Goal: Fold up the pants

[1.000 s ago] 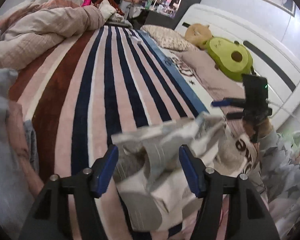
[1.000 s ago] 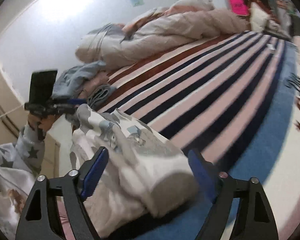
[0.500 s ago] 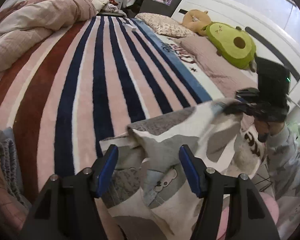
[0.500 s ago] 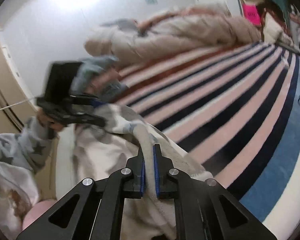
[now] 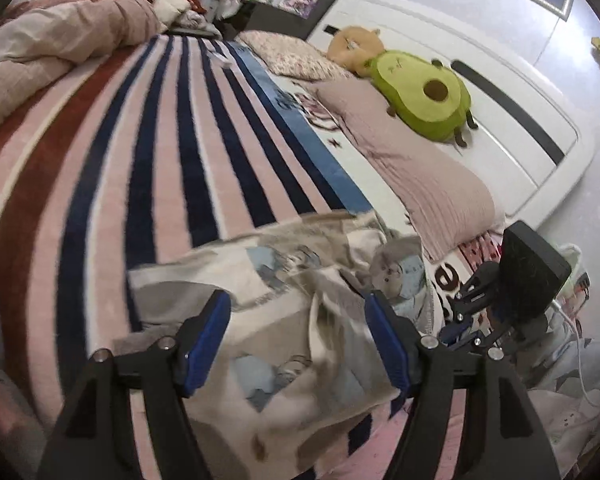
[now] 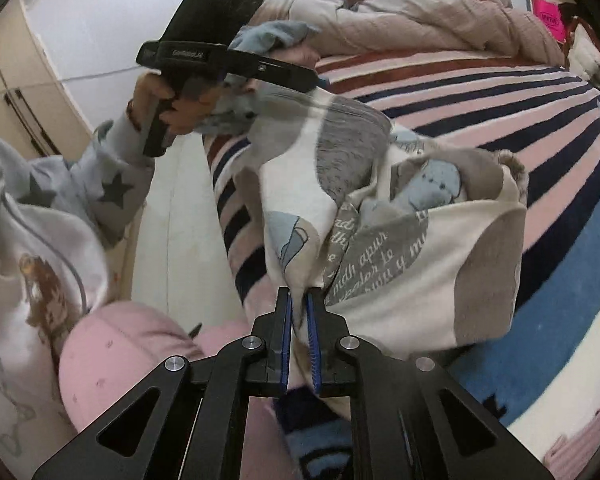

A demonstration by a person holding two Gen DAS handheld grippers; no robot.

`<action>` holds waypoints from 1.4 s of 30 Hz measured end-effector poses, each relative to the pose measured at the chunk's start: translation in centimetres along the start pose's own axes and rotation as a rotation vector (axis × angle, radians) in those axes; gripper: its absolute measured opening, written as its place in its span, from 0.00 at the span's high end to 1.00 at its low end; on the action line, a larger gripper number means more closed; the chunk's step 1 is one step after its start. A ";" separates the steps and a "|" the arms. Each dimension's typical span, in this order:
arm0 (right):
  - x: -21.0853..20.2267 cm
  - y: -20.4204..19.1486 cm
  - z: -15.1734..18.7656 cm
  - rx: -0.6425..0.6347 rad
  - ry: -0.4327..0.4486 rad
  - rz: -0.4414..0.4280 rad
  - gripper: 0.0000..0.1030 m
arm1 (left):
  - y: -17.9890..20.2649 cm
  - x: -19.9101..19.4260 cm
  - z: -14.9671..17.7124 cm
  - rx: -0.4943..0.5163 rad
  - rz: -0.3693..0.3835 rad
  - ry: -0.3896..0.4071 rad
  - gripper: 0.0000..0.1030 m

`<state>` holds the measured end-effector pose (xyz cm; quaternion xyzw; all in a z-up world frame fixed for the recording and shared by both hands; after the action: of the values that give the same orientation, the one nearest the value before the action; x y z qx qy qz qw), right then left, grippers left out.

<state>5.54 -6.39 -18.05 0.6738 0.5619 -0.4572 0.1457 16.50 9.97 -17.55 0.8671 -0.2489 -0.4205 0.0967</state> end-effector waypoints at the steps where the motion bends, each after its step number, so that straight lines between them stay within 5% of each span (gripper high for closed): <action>1: -0.2 0.0 0.0 0.002 -0.008 -0.008 0.94 | 0.5 0.4 0.2 0.011 0.010 -0.013 0.36; 3: -1.1 -0.1 -1.1 0.007 0.018 -0.026 0.88 | 1.0 0.4 0.5 0.018 0.023 -0.015 0.36; 6: -2.9 0.1 -4.9 0.015 0.127 -0.043 0.50 | 1.9 -0.2 1.1 0.021 0.080 -0.004 0.36; 9: -3.3 2.2 -8.2 0.004 0.172 0.061 0.51 | 3.0 -0.4 2.5 0.048 0.088 -0.039 0.36; 13: -0.4 3.9 -10.5 0.047 0.132 0.013 0.51 | 4.7 -0.5 4.9 0.045 0.172 -0.059 0.64; 17: 5.5 3.5 -9.8 0.014 -0.027 0.048 0.55 | 4.3 -0.6 7.2 0.031 0.098 -0.083 0.64; 19: 6.5 2.6 -9.5 -0.017 -0.029 0.032 0.94 | 3.8 -1.6 7.7 -0.003 0.085 -0.068 0.60; 25: 3.8 -1.1 -9.1 -0.091 0.074 -0.010 0.95 | 2.3 -5.2 8.1 -0.104 0.040 0.011 0.39; 29: 3.4 -4.0 -7.0 -0.136 0.061 -0.064 0.95 | 0.7 -4.9 8.9 -0.173 0.005 0.024 0.38; 33: 5.9 -5.1 -5.3 -0.144 -0.011 -0.016 0.94 | 0.9 -2.7 9.5 -0.195 0.022 -0.008 0.58; 36: 6.2 -5.1 -4.8 -0.128 -0.017 -0.002 0.93 | 0.9 -1.5 10.0 -0.177 -0.028 -0.035 0.60; 39: 6.3 -4.9 -4.5 -0.122 -0.038 0.014 0.91 | 1.6 -0.9 10.0 -0.174 -0.035 -0.050 0.92; 42: 5.8 -4.5 -4.5 -0.106 -0.025 0.018 0.86 | 2.5 -1.7 9.2 -0.119 -0.086 -0.022 0.97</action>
<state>3.30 1.88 -18.77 0.6643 0.5775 -0.4339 0.1923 7.61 9.12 -21.21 0.8649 -0.1872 -0.4480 0.1272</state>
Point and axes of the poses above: each gripper's, at about its wrist camera, not at the fingertips, and x roughly the way its jaws point, y to its right, z to its underside, the point moved 7 cm from there along x, roughly the way its jaws point, and after that the axes turned 4 degrees about x, right-handed, at the moved point
